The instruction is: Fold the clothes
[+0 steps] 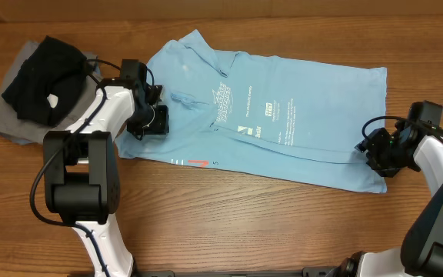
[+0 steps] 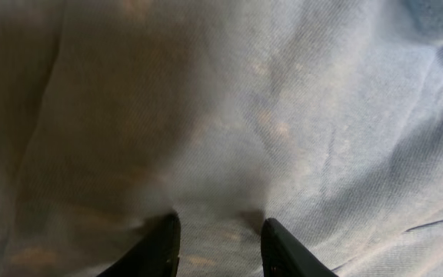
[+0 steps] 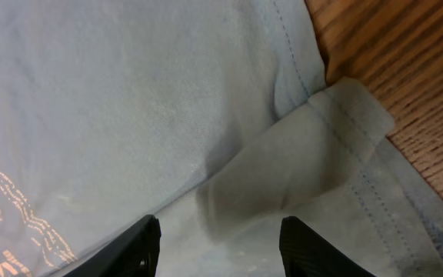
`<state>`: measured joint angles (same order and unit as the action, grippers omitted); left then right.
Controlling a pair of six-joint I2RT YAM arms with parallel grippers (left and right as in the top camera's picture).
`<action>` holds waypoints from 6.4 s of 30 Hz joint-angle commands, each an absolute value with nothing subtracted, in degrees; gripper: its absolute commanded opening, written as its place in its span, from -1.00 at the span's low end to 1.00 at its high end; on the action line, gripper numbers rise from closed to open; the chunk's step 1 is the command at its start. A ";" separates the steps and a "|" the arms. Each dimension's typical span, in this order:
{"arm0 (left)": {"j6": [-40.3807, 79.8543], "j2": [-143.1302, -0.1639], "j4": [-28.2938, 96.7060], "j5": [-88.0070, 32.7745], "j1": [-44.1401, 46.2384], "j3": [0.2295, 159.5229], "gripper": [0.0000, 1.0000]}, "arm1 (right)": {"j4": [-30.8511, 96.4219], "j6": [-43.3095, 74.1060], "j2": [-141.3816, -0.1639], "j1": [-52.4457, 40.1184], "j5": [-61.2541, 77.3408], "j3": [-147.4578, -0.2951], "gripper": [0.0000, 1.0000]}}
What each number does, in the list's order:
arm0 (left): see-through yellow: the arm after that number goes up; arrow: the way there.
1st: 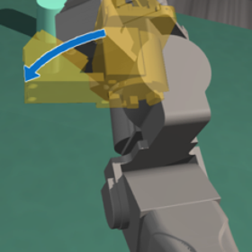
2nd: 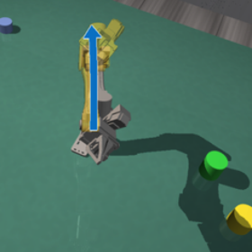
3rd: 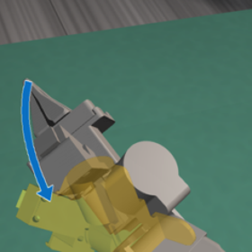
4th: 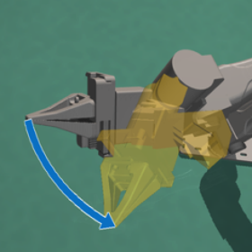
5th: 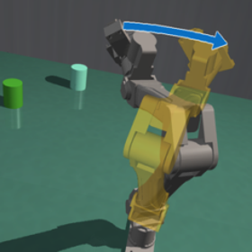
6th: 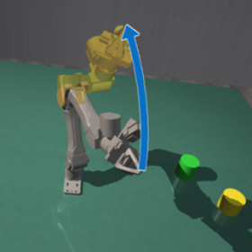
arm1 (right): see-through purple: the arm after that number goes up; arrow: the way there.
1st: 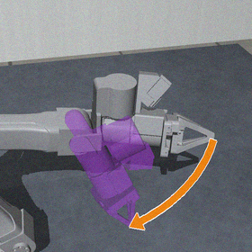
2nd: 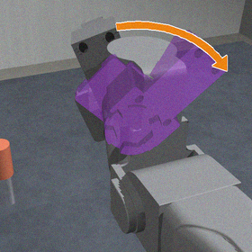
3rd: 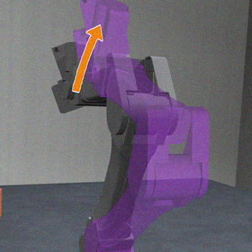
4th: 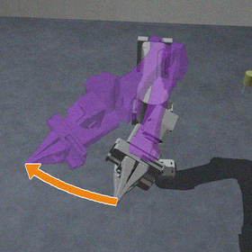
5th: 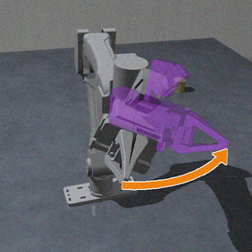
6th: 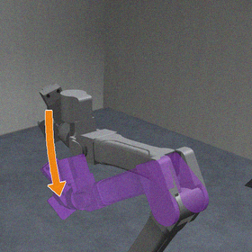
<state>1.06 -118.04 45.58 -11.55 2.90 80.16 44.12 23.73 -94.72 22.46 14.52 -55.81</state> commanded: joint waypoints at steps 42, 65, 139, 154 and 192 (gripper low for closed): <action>0.21 -119.70 44.36 -11.42 3.03 77.41 -0.13 | 29.98 31.79 -100.31 27.99 21.02 -58.15 -0.86; 0.19 -119.66 46.48 -11.07 2.74 77.47 0.01 | 52.34 22.90 -88.75 26.65 15.97 -58.17 0.18; -0.86 -115.04 55.31 -5.02 -4.95 82.08 0.25 | 51.72 15.70 -84.93 35.90 24.12 -44.10 -0.46; -4.36 -115.04 31.22 -8.91 -5.04 75.09 -0.92 | 38.17 24.05 -84.93 36.01 13.04 -31.59 -0.61; 2.52 -113.12 49.93 -7.05 -18.74 68.73 -0.74 | 39.07 24.08 -84.93 36.05 12.88 -32.82 -0.50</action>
<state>0.67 -112.81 51.16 -10.13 -19.11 71.83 38.59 23.83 -83.31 35.86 22.24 -34.28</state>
